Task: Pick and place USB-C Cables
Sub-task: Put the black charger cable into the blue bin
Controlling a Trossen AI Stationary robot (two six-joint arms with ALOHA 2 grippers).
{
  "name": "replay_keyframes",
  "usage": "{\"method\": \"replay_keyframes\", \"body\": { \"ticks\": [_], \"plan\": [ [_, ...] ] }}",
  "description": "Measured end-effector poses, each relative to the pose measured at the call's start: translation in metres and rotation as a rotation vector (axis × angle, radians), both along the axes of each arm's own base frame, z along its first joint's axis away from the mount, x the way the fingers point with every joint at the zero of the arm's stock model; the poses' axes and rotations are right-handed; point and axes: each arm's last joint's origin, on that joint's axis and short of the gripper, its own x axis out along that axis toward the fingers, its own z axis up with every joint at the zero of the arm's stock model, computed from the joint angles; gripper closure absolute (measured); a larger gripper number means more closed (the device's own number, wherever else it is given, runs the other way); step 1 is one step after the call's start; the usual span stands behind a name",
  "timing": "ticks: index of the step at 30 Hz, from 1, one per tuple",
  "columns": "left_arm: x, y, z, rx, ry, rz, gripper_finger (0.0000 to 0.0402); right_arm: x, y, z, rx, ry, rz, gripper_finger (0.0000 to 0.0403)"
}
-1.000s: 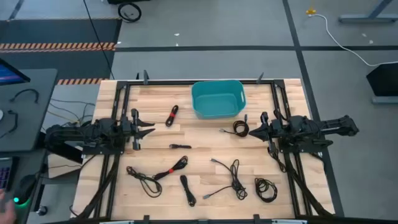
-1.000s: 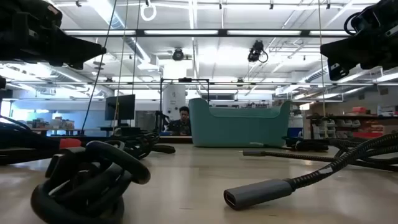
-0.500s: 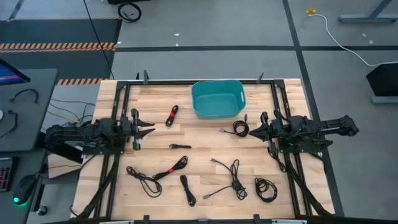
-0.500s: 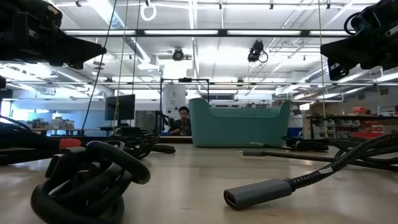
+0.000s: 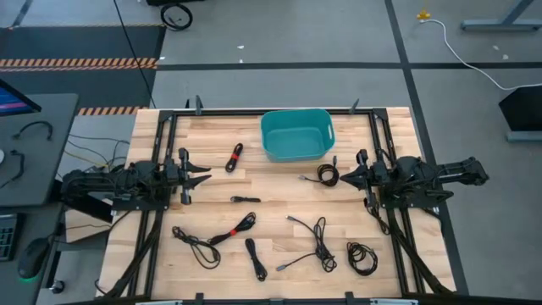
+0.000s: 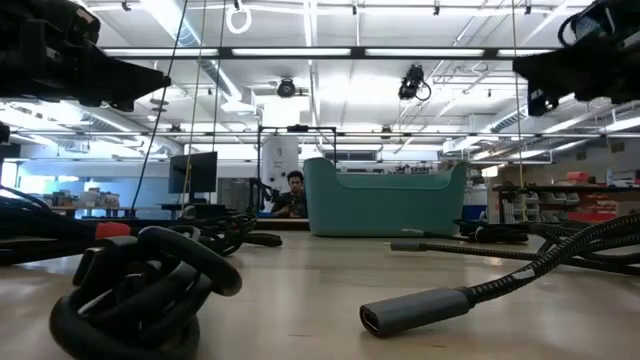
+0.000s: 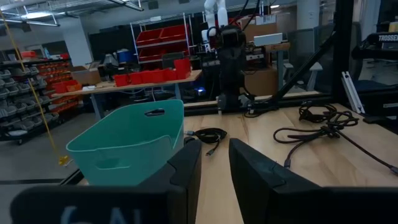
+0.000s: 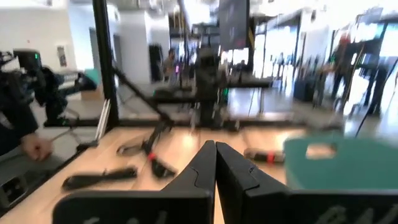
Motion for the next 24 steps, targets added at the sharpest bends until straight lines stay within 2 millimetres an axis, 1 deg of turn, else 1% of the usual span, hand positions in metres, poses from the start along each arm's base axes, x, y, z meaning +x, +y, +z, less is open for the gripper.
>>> {"method": "replay_keyframes", "body": {
  "ticks": [3,6,11,13,16,17,19,20,22,24],
  "plan": [
    [0.0,0.0,0.0,0.0,0.0,0.0,0.0312,-0.003,-0.001,0.013,-0.008,-0.138,-0.013,0.0391],
    [0.0,0.0,0.0,0.0,0.0,0.0,0.0312,-0.007,0.001,0.025,0.1,-0.268,0.067,0.0391],
    [0.0,0.0,0.0,0.0,0.001,-0.001,0.0311,-0.017,0.001,0.044,0.149,-0.484,0.128,0.0391],
    [0.0,0.0,0.0,0.0,0.0,-0.001,0.031,-0.021,0.0,0.05,0.191,-0.562,0.136,0.0391],
    [0.0,0.0,0.0,0.0,0.0,0.0,0.031,-0.024,-0.001,0.056,0.186,-0.635,0.113,0.0391],
    [0.0,0.0,0.0,0.0,0.0,0.0,0.031,-0.022,-0.001,0.057,0.143,-0.63,0.075,0.0391],
    [0.0,0.0,0.0,0.0,0.0,0.0,0.031,-0.015,-0.001,0.057,0.038,-0.561,0.0,0.0391],
    [0.0,0.0,0.0,0.0,0.001,0.0,0.0311,-0.01,-0.001,0.057,0.035,-0.506,-0.027,0.0391],
    [0.0,0.0,0.0,0.0,0.0,0.0,0.0313,0.002,-0.003,0.058,0.092,-0.372,-0.095,0.0391],
    [0.0,0.0,0.0,0.0,0.001,-0.001,0.0315,0.015,-0.003,0.06,0.138,-0.2,-0.149,0.0391]
  ]
}}
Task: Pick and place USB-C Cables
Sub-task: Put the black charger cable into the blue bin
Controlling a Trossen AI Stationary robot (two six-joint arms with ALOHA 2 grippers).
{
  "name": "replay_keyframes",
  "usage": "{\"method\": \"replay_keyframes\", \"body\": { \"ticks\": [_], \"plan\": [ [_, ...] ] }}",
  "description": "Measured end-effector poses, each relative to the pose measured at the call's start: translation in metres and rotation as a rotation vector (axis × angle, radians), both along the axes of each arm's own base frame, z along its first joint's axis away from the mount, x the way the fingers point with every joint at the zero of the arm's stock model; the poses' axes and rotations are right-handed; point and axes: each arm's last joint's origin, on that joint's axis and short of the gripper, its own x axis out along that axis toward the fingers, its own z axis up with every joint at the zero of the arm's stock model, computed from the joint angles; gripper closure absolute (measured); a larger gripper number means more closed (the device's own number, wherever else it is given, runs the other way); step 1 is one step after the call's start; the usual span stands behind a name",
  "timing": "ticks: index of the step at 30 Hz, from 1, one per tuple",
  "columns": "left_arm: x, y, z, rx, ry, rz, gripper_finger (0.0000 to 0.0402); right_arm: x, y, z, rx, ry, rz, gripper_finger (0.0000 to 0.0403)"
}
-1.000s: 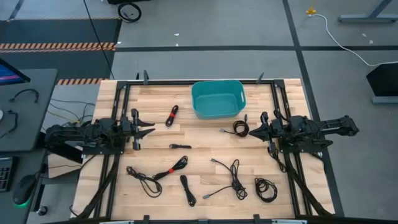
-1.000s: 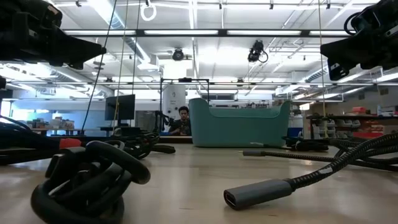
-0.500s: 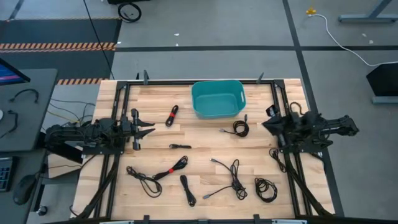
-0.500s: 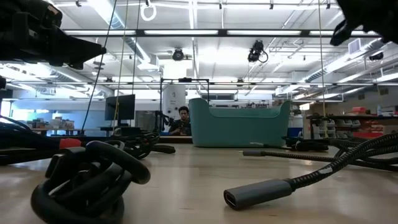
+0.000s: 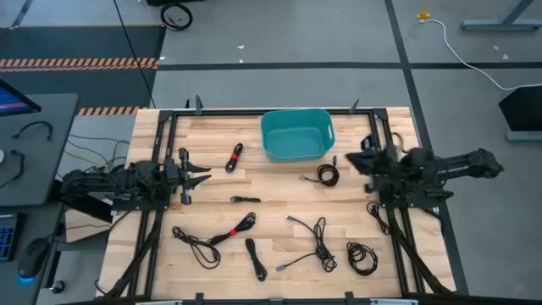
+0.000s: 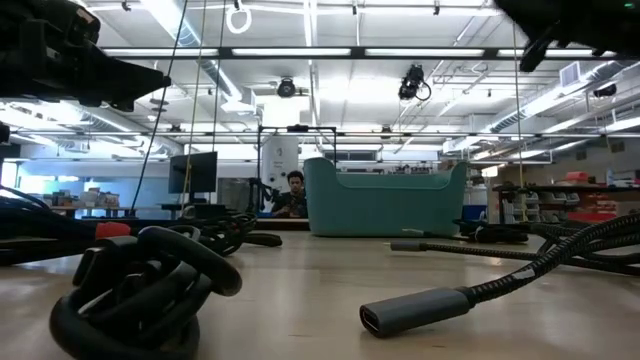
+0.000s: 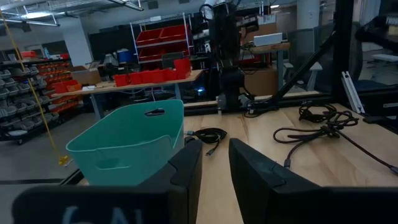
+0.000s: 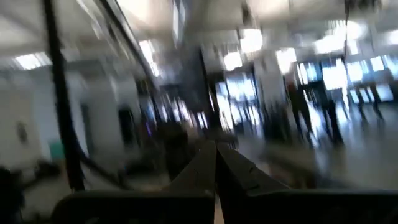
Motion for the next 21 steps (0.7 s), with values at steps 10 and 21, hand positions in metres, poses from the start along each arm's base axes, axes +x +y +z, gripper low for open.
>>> {"method": "replay_keyframes", "body": {
  "ticks": [10,21],
  "plan": [
    [0.0,0.0,0.0,0.0,0.0,0.0,0.0311,0.054,0.006,0.009,0.153,1.007,-0.046,0.035],
    [0.0,0.0,0.0,0.0,0.0,0.0,0.031,0.096,-0.003,-0.045,0.126,1.443,-0.078,0.0234]
  ]
}}
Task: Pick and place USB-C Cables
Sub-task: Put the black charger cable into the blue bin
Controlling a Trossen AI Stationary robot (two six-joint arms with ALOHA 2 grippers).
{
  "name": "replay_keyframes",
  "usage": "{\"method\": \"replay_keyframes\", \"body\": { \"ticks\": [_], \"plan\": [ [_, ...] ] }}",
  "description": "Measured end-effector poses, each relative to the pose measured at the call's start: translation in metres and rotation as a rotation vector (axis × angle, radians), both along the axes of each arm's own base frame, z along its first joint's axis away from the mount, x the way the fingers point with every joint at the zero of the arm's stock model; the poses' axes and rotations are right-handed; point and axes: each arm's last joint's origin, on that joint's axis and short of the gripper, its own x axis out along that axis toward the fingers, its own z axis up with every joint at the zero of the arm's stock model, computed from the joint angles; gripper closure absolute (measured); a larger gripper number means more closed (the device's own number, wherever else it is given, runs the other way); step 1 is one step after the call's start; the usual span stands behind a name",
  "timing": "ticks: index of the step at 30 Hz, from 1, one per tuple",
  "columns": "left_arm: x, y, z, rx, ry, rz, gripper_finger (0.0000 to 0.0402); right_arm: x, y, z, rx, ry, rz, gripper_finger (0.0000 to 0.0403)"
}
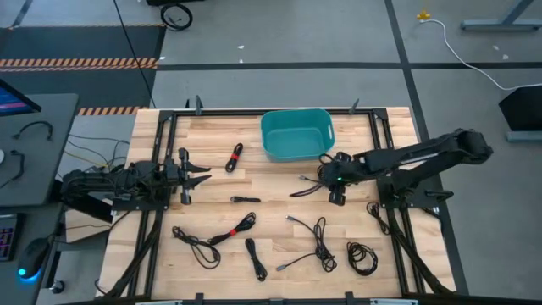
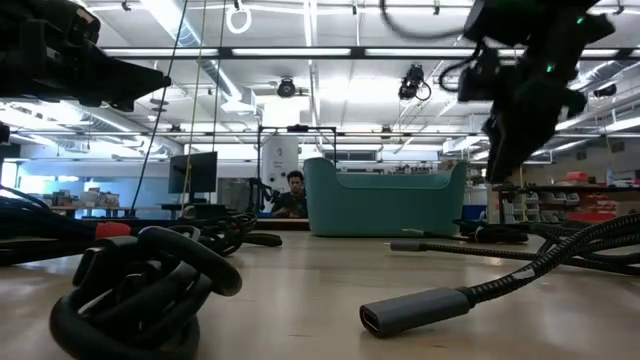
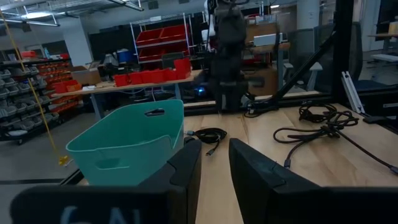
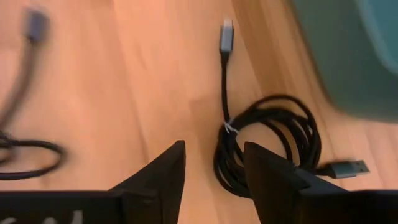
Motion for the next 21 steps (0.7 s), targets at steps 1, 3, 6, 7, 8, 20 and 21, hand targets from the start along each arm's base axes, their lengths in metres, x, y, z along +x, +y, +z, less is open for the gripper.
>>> {"method": "replay_keyframes", "body": {
  "ticks": [1,3,6,7,8,20,21],
  "plan": [
    [0.0,0.0,0.0,0.0,0.0,0.0,0.031,0.003,-0.001,-0.005,-0.004,0.025,-0.002,0.0231],
    [0.0,0.0,0.0,0.0,0.0,0.0,0.0311,0.008,-0.004,-0.016,-0.008,0.073,-0.011,0.023],
    [0.0,0.0,0.0,0.0,0.0,0.0,0.0312,0.013,-0.009,-0.031,-0.012,0.147,-0.018,0.0233],
    [0.0,0.0,0.0,0.0,0.0,0.0,0.0312,0.015,-0.01,-0.035,-0.014,0.166,-0.019,0.0236],
    [0.0,0.0,0.0,0.0,0.0,0.0,0.0311,0.016,-0.011,-0.039,-0.015,0.183,-0.017,0.0238],
    [0.0,0.0,0.0,0.0,0.0,0.0,0.0311,0.027,-0.022,-0.066,0.063,0.273,0.021,0.0363],
    [0.0,0.0,0.0,0.0,-0.001,0.0,0.0311,0.026,-0.022,-0.064,0.067,0.262,0.022,0.0374]
  ]
}}
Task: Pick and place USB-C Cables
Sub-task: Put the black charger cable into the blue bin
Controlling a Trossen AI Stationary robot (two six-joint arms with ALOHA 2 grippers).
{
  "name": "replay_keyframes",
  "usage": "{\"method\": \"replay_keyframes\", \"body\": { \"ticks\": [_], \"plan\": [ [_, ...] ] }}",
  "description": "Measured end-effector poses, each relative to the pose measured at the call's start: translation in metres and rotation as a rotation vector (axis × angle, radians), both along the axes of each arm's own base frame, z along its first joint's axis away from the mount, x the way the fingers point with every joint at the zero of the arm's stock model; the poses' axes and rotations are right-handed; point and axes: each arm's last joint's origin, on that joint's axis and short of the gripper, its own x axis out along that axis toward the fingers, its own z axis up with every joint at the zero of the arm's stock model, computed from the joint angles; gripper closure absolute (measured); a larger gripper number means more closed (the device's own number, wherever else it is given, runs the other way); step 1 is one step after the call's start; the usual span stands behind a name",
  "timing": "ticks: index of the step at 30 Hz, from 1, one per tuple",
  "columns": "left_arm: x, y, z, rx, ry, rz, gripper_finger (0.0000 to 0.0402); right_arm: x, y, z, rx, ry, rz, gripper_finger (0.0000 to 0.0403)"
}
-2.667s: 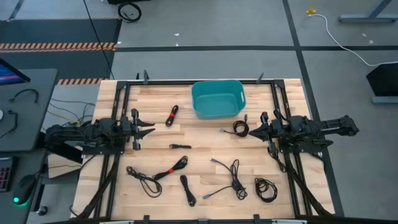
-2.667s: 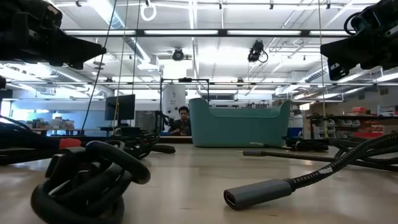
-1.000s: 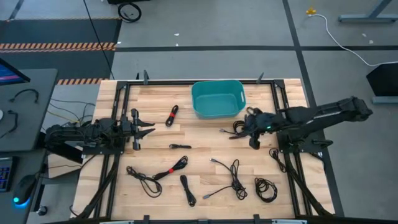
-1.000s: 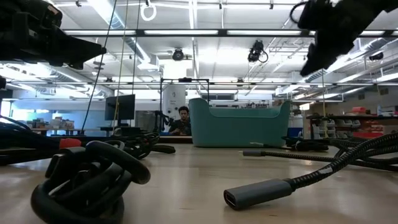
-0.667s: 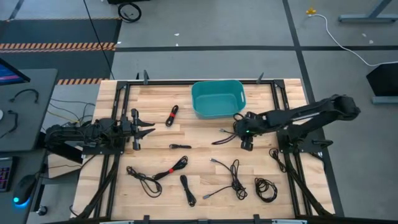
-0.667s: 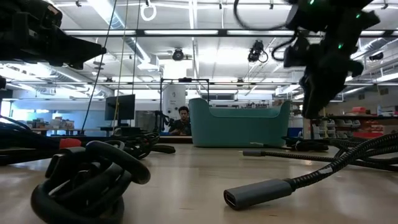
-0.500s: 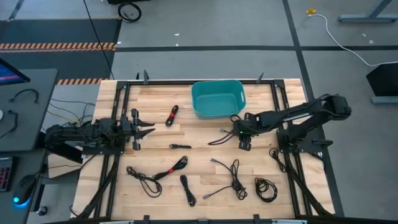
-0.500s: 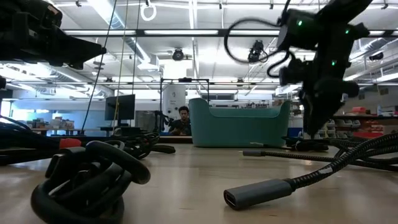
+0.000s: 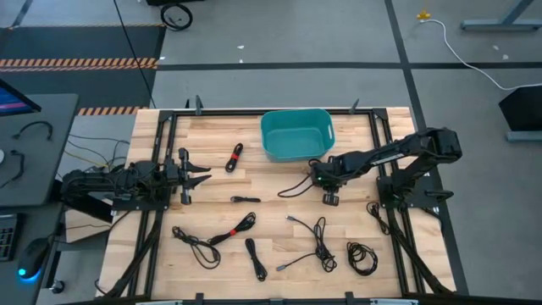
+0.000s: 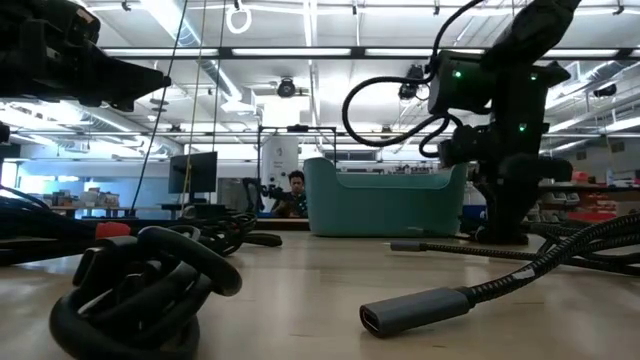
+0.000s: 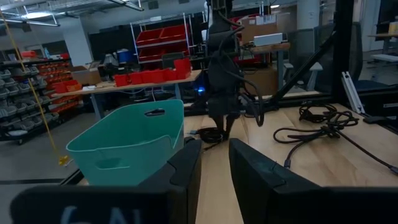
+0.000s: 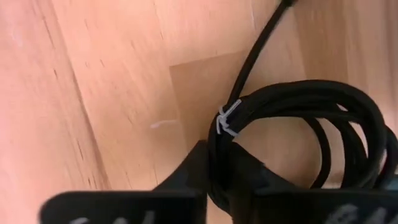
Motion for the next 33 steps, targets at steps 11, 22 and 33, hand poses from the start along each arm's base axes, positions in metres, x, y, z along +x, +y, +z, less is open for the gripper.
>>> {"method": "replay_keyframes", "body": {
  "ticks": [11,22,33],
  "plan": [
    [0.0,0.0,0.0,0.0,0.0,0.0,0.0313,0.043,0.003,0.132,0.306,-0.536,0.1,0.038],
    [0.0,0.0,0.0,0.0,0.0,0.0,0.031,0.079,-0.127,0.113,0.12,-0.369,-0.226,0.038],
    [0.0,0.0,0.0,0.0,0.001,0.0,0.0313,0.065,-0.175,0.041,0.1,-0.035,-0.414,0.0324]
  ]
}}
